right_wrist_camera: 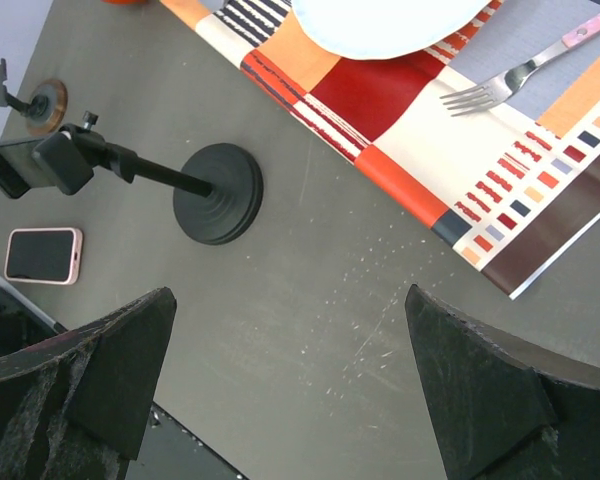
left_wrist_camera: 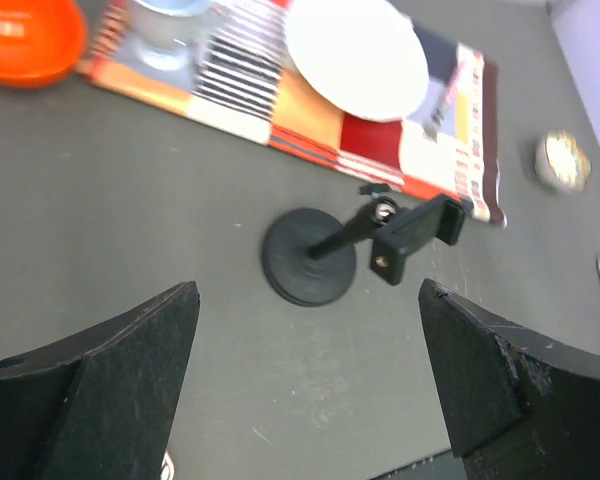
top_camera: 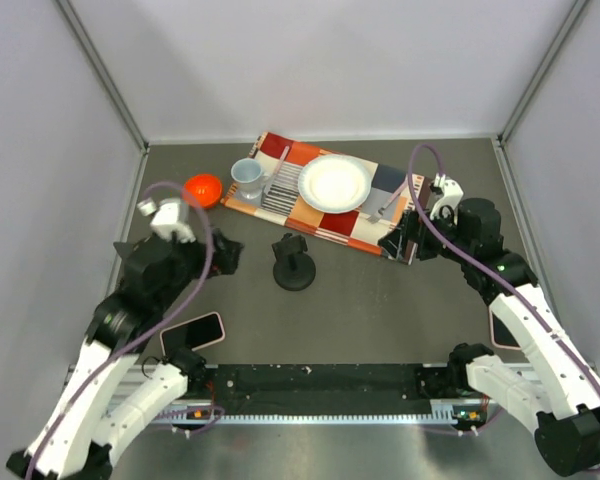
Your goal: Place the phone on the phone stand
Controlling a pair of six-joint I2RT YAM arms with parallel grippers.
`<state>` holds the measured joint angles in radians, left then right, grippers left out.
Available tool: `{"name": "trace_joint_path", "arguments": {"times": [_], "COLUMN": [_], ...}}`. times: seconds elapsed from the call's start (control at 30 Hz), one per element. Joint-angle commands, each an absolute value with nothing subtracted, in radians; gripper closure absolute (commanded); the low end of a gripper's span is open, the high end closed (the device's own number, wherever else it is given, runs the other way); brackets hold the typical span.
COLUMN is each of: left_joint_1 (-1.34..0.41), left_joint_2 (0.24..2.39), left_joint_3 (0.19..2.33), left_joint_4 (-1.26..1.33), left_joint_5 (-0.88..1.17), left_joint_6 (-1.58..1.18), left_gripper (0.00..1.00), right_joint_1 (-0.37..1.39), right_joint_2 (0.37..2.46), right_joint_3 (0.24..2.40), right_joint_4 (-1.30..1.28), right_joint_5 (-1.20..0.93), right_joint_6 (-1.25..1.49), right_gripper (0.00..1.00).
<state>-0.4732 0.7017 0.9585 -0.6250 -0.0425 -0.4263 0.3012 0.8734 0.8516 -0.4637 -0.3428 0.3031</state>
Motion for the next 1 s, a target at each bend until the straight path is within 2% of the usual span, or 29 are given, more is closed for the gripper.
{"name": "trace_joint_path", "arguments": {"times": [0.0, 0.1, 0.27, 0.57, 0.7, 0.73, 0.8, 0.83, 0.9, 0.97], "left_joint_1": [-0.474, -0.474, -0.472, -0.454, -0.362, -0.291, -0.2, -0.133, -0.118, -0.121], "left_joint_2": [0.465, 0.384, 0.506, 0.794, 0.818, 0.815, 0.802, 0.796, 0.772, 0.753], "left_joint_3": [0.911, 0.907, 0.946, 1.034, 0.994, 0.977, 0.904, 0.875, 0.812, 0.819], "left_joint_4": [-0.807, -0.947, -1.271, -1.414, -1.342, -1.272, -1.162, -0.987, -0.803, -0.677], "left_joint_5": [-0.389, -0.507, -0.65, -0.609, -0.508, -0.467, -0.294, -0.217, -0.006, 0.112], "left_joint_6": [-0.61, -0.763, -1.121, -1.42, -1.411, -1.393, -1.286, -1.222, -1.042, -0.927], "left_gripper": [0.02, 0.02, 0.02, 0.02, 0.02, 0.02, 0.06, 0.08, 0.12, 0.12], "right_joint_1": [0.313, 0.311, 0.313, 0.313, 0.313, 0.313, 0.313, 0.313, 0.313, 0.313], "right_joint_2": [0.859, 0.864, 0.821, 0.795, 0.772, 0.77, 0.767, 0.767, 0.772, 0.785], "right_joint_3": [0.871, 0.867, 0.844, 0.822, 0.808, 0.811, 0.816, 0.815, 0.816, 0.822], "right_joint_4": [-0.433, -0.439, -0.453, -0.462, -0.468, -0.474, -0.48, -0.48, -0.479, -0.476], "right_joint_5": [-0.313, -0.316, -0.328, -0.314, -0.321, -0.324, -0.324, -0.324, -0.328, -0.368], "right_joint_6": [0.284, 0.279, 0.268, 0.268, 0.272, 0.27, 0.262, 0.261, 0.255, 0.232], "right_gripper": [0.01, 0.01, 0.01, 0.01, 0.01, 0.01, 0.01, 0.01, 0.01, 0.01]}}
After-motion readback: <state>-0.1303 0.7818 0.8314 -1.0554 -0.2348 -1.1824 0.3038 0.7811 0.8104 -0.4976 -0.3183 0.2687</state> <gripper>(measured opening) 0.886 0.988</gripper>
